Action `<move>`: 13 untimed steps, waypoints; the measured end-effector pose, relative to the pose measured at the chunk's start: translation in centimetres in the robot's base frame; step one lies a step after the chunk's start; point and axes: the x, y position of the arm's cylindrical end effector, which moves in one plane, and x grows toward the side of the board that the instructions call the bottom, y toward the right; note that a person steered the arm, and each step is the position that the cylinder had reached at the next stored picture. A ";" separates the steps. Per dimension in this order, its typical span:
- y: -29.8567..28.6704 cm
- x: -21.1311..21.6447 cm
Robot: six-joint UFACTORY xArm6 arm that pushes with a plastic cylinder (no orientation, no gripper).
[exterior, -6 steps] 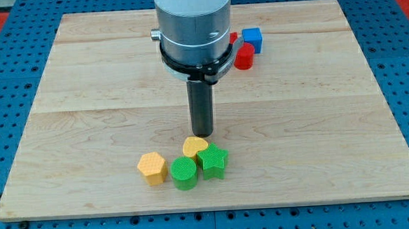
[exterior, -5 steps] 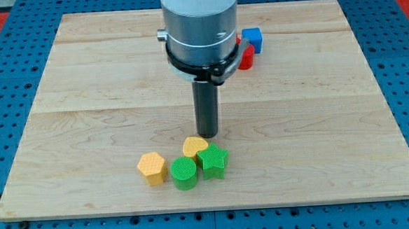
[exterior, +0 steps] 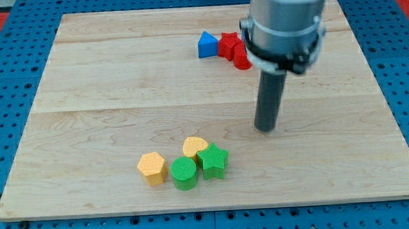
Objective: Push yellow heart away from the green star
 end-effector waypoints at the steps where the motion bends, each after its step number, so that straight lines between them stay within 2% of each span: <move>1: -2.5 3.8; 2: -8.9 3.7; 3: -13.6 1.7; 4: -17.2 -0.9; 5: -21.2 -0.9; 6: -23.5 -2.9; 11: -21.2 -21.0; 12: -24.2 -22.6; 13: -25.4 -26.6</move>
